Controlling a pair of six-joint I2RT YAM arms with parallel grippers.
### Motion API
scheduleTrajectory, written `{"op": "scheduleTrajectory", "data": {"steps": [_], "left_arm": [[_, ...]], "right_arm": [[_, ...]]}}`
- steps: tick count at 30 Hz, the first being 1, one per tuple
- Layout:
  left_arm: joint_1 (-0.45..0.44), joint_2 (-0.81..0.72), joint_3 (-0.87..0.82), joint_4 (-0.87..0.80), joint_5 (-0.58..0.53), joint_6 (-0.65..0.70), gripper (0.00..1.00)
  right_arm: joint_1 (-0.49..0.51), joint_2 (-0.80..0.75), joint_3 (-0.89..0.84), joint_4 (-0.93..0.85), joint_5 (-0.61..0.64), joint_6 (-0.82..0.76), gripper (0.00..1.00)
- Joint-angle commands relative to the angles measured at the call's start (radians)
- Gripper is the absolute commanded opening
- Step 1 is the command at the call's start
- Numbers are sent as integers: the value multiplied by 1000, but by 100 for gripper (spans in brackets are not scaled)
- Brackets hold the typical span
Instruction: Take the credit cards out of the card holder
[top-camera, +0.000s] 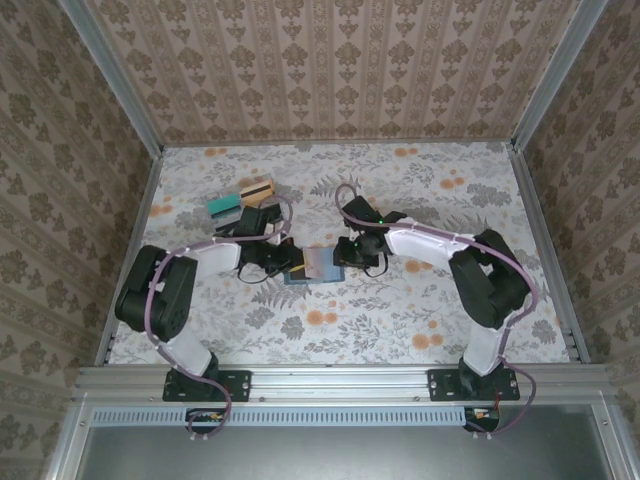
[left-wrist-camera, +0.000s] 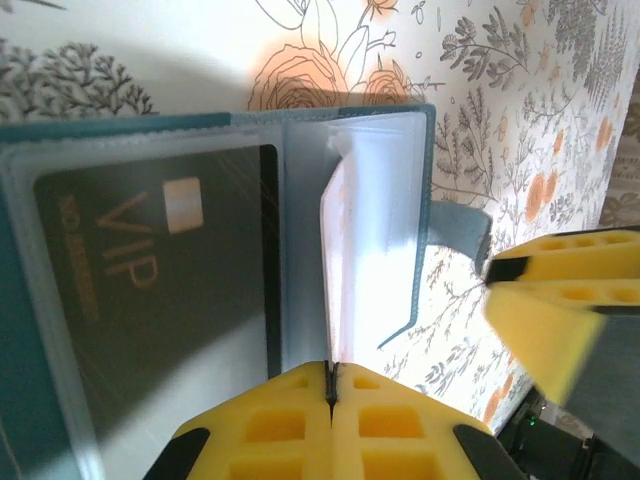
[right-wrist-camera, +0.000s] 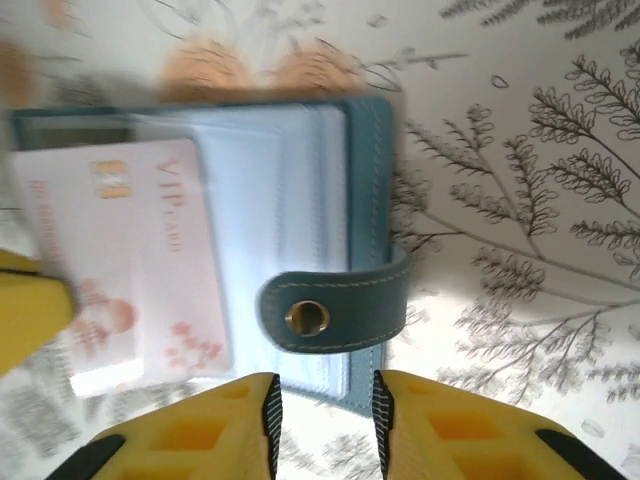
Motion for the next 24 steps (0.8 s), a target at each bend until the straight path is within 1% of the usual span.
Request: {"op": "scheduleTrajectory", "data": {"steps": [1, 4, 9, 14, 16, 19, 24], "left_arm": [[2, -83, 57, -192, -71, 117, 0], [13, -139, 76, -257, -90, 139, 0], [31, -244, 96, -308, -107, 144, 0], [34, -314, 128, -307, -74, 122, 0], [37, -337, 132, -262, -38, 83, 0], [40, -359, 132, -158, 52, -3, 0], [45, -378, 130, 11, 164, -124, 0]], "right_arm": [[-19, -105, -21, 65, -87, 27, 39], [-43, -148, -37, 99, -134, 58, 46], [-72, -181, -59, 162, -218, 98, 58], [-73, -186, -71, 244, -306, 129, 64], [-77, -189, -86, 319, -356, 164, 66], [-89, -192, -98, 443, -427, 229, 68], [-116, -173, -88, 638, -536, 343, 68]]}}
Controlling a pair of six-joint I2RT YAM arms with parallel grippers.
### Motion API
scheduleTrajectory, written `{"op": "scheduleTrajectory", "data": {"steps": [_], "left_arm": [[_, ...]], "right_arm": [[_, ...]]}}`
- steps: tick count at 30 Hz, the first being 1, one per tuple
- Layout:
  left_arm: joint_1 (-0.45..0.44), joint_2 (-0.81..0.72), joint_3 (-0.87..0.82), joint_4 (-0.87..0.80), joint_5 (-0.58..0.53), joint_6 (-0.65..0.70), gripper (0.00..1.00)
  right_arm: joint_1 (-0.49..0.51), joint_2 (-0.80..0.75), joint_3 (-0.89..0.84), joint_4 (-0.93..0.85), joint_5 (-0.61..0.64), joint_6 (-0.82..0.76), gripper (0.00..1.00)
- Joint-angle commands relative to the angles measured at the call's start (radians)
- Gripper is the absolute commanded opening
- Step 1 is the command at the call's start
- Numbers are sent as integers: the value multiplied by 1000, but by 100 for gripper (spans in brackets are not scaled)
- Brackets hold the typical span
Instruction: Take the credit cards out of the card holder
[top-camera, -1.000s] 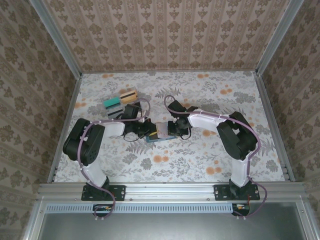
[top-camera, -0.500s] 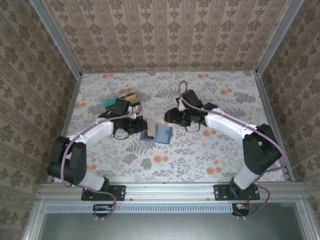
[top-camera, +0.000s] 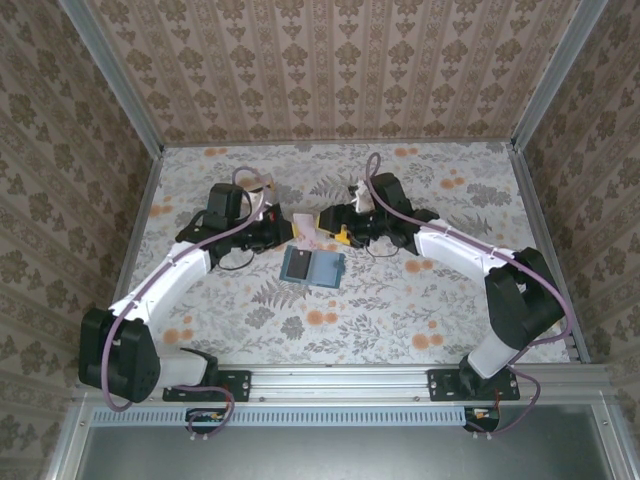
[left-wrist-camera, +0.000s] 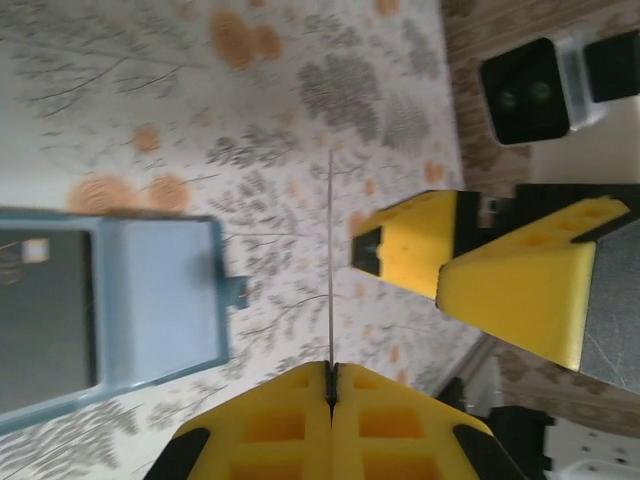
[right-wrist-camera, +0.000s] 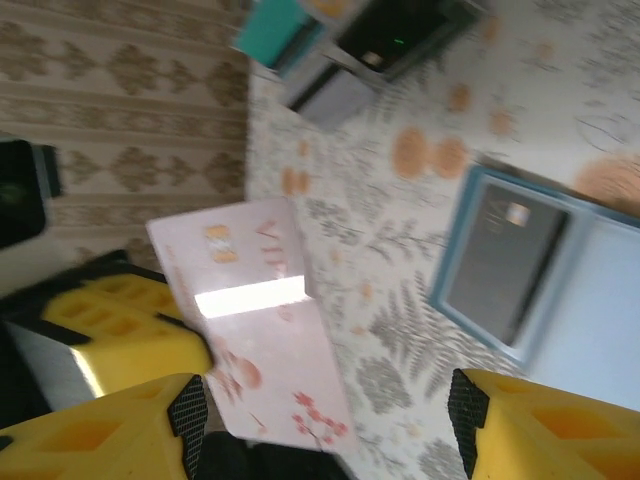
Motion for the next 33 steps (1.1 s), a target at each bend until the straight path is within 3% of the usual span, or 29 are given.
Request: {"op": "scheduleTrajectory", "data": {"steps": [1, 6, 11, 17, 24, 33], "left_arm": [[10, -30, 23, 159, 126, -114, 0], [21, -26, 12, 268, 212, -193, 0], [41, -18, -12, 401, 256, -293, 0], [44, -22, -11, 442, 233, -356, 0], [32, -44, -48, 532, 71, -469, 26], [15, 0, -36, 602, 41, -510, 27]], "right_arm": [[-20, -3, 2, 214, -129, 122, 68], [-34, 22, 32, 348, -217, 194, 61], [-58, 28, 31, 412, -227, 219, 40], [-73, 33, 20, 502, -221, 294, 16], [-69, 38, -21, 606, -178, 398, 10], [-65, 41, -34, 627, -172, 424, 10]]}}
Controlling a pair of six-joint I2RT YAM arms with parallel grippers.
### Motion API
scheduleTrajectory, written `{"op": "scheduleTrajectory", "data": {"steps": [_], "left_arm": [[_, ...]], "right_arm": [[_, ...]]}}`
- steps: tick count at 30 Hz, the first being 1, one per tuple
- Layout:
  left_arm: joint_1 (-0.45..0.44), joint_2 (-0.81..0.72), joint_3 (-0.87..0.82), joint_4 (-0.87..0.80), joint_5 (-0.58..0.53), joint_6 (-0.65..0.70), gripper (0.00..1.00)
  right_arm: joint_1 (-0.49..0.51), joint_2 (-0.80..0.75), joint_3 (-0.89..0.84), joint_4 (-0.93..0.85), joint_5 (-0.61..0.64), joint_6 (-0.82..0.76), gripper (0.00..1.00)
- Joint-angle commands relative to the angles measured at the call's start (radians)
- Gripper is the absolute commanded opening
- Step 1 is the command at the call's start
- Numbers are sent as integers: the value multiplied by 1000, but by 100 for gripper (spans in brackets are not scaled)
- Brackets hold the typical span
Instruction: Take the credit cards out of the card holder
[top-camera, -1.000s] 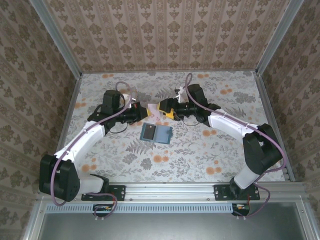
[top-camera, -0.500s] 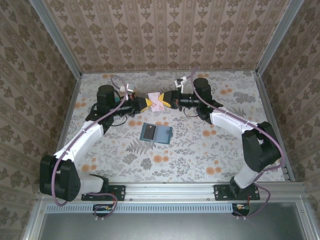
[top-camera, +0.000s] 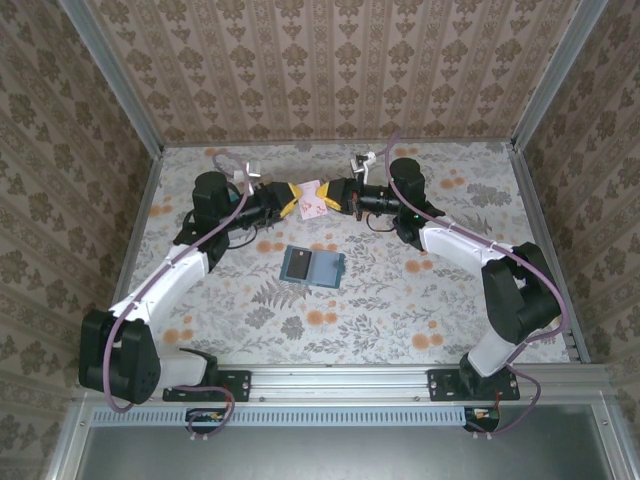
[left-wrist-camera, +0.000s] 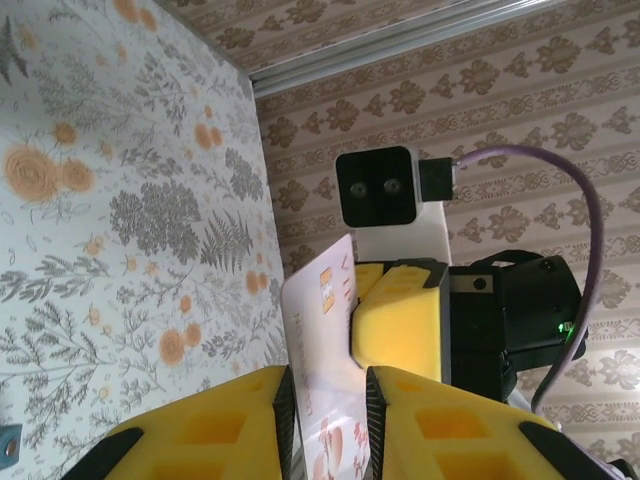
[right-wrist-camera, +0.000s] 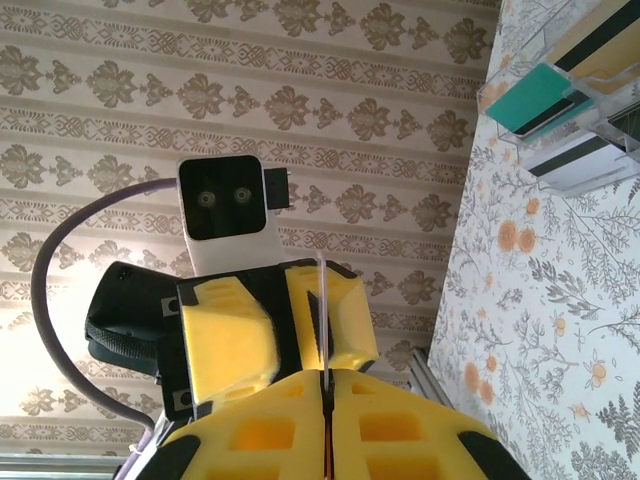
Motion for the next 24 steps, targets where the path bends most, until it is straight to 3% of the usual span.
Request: {"op": "scheduleTrajectory", "data": {"steps": [1, 8, 14, 17, 20, 24], "left_arm": [[-13, 10, 9, 55, -16, -26, 28], [-41, 31, 10, 59, -10, -21, 25], [-43, 29, 24, 11, -12, 24, 3], [-36, 24, 45, -89, -30, 102, 0], [-24, 7, 86, -274, -75, 232, 0], [-17, -21, 170, -627, -265, 515, 0]], "right_arm": [[5, 12, -13, 56, 19, 23, 10], [4, 21, -12, 70, 22, 35, 10], [3, 15, -24, 25, 18, -5, 16], [1, -14, -24, -126, 40, -112, 28], [-1, -57, -16, -350, 101, -251, 49], [-5, -97, -8, -587, 190, -402, 74]]}}
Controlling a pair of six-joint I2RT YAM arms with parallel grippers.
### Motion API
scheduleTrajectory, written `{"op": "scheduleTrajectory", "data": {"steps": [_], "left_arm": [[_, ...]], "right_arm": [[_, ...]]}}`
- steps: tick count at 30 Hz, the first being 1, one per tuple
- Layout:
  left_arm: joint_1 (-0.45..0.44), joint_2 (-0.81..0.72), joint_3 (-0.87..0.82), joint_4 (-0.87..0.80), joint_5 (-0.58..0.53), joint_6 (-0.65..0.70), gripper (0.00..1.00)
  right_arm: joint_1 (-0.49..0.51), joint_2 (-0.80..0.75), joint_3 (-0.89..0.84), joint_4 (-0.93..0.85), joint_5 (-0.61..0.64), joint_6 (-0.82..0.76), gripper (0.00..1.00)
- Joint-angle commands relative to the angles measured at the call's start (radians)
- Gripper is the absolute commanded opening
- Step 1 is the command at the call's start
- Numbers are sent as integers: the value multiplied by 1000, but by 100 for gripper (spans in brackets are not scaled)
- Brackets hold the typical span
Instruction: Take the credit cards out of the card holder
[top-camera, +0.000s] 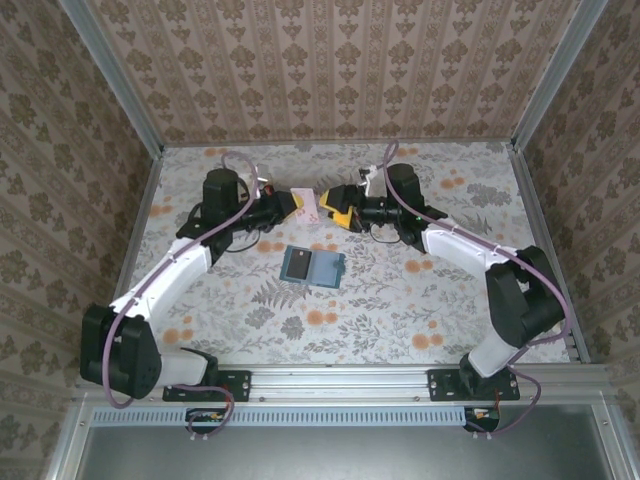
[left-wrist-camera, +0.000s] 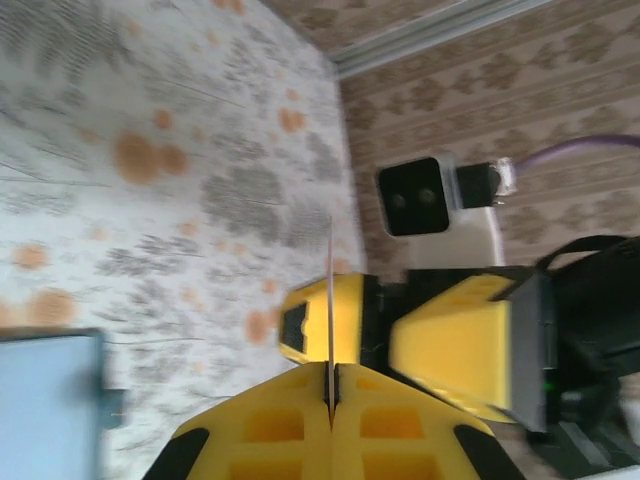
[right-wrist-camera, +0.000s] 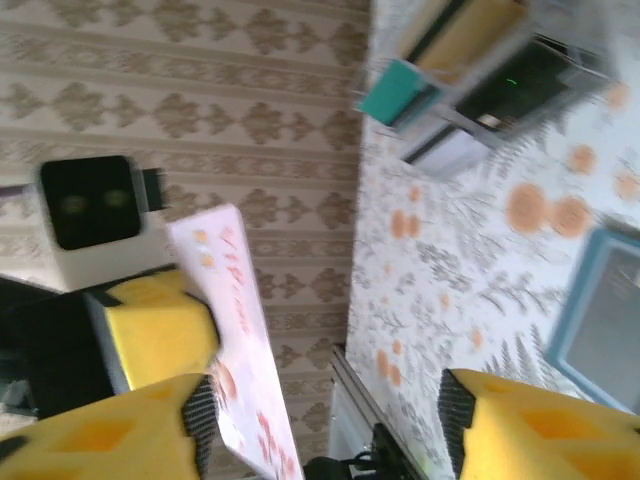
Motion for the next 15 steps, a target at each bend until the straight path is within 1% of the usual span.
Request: {"op": "scheduleTrajectory", "data": {"steps": [1, 2, 4, 7, 9, 12, 15], "left_arm": [[8, -53, 87, -357, -222, 324, 0], [10, -60, 92, -403, -283, 367, 0], [18, -77, 95, -461, -383, 463, 0], [33, -90, 111, -520, -485, 576, 0], [44, -90, 129, -553, -535, 645, 0], [64, -81, 152, -582, -581, 731, 0], [107, -57, 177, -608, -588, 780, 0]], "right_arm": [[-5, -67, 9, -276, 109, -202, 78], [-4, -72, 7, -310, 128, -230, 80], [-1, -82, 4, -383, 165, -288, 87], [22, -76, 13, -484, 226, -362, 87], [58, -60, 28, -541, 273, -409, 86], [139, -23, 59, -611, 360, -460, 81], [210, 30, 85, -637, 414, -477, 74]]}}
